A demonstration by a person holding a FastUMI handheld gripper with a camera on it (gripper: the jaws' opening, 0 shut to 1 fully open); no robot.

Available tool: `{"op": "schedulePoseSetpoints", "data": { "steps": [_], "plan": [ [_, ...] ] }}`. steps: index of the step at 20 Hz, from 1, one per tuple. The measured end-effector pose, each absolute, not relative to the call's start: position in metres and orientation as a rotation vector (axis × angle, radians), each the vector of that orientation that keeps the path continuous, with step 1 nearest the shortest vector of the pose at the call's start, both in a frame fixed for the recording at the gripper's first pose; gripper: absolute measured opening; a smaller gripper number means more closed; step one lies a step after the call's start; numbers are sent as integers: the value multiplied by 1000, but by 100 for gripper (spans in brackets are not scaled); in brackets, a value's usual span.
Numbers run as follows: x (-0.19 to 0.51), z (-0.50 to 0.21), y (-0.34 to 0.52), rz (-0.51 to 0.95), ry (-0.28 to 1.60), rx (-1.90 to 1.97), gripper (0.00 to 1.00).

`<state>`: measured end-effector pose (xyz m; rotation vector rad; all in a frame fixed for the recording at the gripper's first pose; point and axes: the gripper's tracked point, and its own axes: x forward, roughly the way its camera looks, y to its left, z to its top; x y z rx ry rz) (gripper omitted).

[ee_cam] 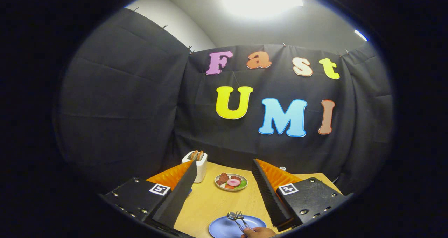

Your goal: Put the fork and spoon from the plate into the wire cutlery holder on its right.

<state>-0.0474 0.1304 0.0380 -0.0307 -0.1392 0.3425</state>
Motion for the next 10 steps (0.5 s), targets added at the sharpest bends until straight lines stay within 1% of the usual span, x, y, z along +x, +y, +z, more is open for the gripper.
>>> {"op": "schedulePoseSetpoints", "data": {
  "steps": [5,10],
  "plan": [
    [-54,35,129,362,-129,-62,97],
    [-64,36,151,438,-132,-60,97]
  ]
}}
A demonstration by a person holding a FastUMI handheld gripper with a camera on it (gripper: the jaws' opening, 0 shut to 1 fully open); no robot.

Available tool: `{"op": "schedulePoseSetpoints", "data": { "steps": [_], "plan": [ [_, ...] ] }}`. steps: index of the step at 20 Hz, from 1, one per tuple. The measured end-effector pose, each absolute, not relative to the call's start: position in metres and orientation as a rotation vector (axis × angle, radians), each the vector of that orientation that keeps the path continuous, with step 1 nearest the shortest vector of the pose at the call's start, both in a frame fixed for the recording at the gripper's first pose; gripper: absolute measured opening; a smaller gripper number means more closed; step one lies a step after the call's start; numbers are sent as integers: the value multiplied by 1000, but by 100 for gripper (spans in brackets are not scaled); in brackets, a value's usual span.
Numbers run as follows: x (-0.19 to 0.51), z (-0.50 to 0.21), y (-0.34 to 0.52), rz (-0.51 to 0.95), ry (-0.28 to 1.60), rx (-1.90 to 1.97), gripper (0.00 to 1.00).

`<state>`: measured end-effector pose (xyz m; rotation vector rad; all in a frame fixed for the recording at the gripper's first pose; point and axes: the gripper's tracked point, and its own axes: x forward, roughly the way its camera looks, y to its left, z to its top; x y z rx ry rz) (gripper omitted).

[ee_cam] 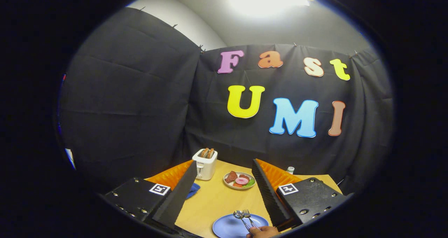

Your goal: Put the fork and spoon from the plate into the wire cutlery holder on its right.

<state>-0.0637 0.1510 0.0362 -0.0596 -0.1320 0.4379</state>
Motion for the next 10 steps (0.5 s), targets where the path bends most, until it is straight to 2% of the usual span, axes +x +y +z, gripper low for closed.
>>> {"op": "schedulePoseSetpoints", "data": {
  "steps": [10],
  "plan": [
    [-59,41,155,458,-140,-97,97]
  ]
}}
